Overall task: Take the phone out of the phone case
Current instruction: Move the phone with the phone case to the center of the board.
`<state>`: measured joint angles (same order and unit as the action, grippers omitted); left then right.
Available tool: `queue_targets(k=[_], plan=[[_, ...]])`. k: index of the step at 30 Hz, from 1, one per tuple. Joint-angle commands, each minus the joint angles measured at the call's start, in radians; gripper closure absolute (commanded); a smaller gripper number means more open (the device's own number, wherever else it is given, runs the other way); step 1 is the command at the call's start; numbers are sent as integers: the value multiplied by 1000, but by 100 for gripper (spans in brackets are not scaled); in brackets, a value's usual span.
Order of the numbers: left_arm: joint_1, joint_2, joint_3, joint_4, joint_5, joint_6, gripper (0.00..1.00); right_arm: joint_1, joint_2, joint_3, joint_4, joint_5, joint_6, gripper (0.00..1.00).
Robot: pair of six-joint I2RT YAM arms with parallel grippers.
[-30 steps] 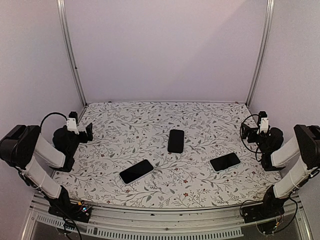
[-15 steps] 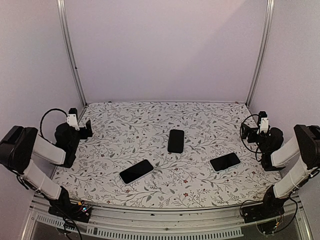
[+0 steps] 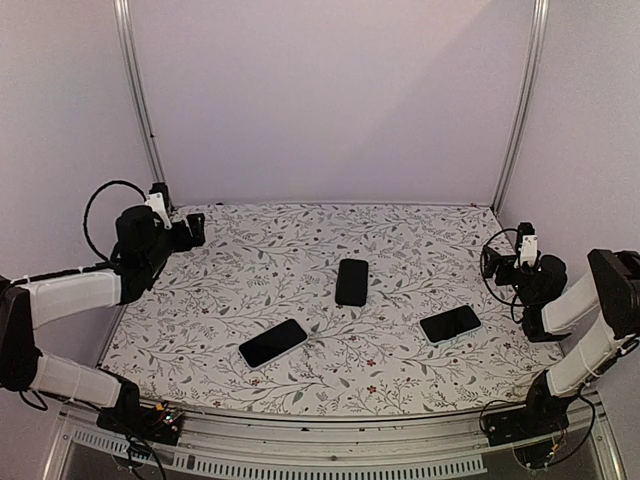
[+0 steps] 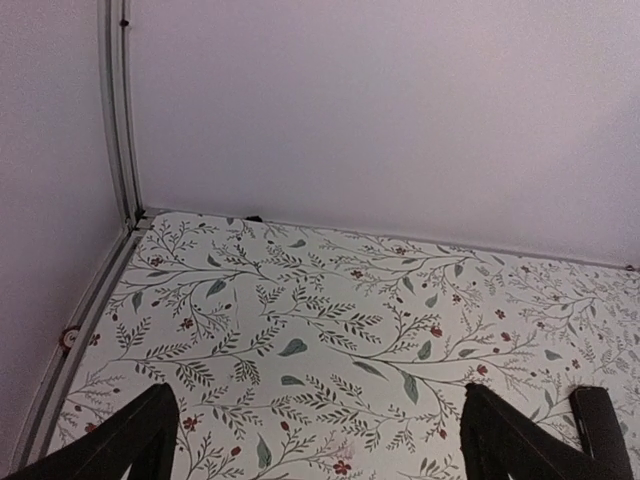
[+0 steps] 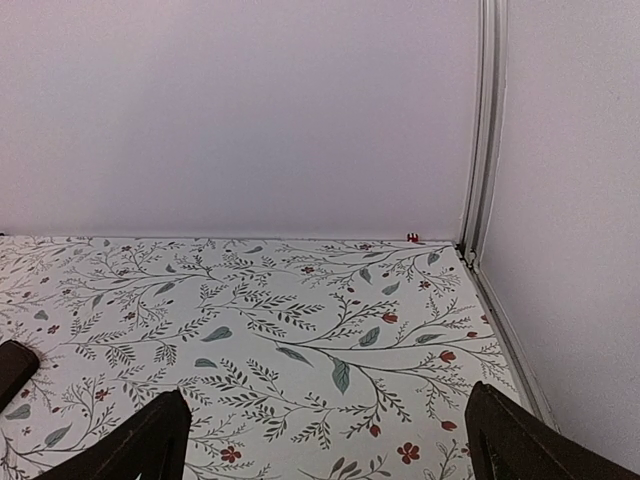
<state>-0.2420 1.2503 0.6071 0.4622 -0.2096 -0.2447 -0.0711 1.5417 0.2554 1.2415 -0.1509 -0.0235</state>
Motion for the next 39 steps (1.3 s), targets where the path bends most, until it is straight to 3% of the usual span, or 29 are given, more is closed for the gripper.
queue_targets(k=[1, 4, 7, 11, 15, 19, 25, 27, 35, 39], plan=[[5, -58, 38, -256, -11, -104, 1, 4, 4, 5, 22, 36, 6, 1], [21, -139, -8, -311, -117, -212, 1, 4, -7, -19, 52, 134, 54, 1], [62, -183, -43, -266, 23, -206, 0, 6, -31, -14, 11, 146, 70, 1], [19, -156, 5, -345, 50, -184, 1, 59, -107, 69, -200, 279, 66, 1], [-88, -130, 41, -382, 12, -162, 1, 213, -139, 215, -490, 438, -4, 1], [-138, -88, 71, -395, 28, -174, 1, 334, -173, 290, -622, 590, -62, 1], [-217, -25, 77, -367, 23, -196, 1, 355, -243, 446, -1056, 542, 185, 1], [-246, -21, 61, -333, -18, -222, 1, 367, -268, 458, -1143, 525, 237, 1], [-271, 5, 56, -306, 98, -242, 1, 421, -348, 522, -1550, 562, 500, 1], [-270, 9, 68, -305, 128, -263, 1, 415, -427, 465, -1649, 513, 652, 1]])
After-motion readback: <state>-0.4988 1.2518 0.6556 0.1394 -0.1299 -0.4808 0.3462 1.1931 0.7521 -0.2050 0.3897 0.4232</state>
